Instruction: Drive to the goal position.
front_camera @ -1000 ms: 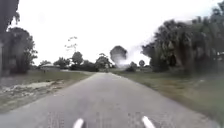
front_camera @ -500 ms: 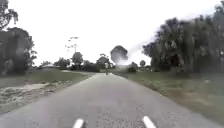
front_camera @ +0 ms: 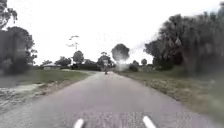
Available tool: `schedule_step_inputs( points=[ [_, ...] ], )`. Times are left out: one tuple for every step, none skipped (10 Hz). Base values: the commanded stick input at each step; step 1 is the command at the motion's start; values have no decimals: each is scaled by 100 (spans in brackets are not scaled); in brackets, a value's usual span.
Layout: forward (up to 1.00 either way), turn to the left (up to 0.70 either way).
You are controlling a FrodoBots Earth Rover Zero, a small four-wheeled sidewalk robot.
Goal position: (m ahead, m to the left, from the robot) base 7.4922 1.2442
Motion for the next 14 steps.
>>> schedule_step_inputs(
  points=[
    [70,0],
    [70,0],
    [70,0],
    [70,0],
    [70,0],
    [70,0],
    [70,0],
    [70,0],
    [70,0],
    [70,0],
    [70,0],
    [70,0],
    [70,0],
    [70,0]
  ],
)
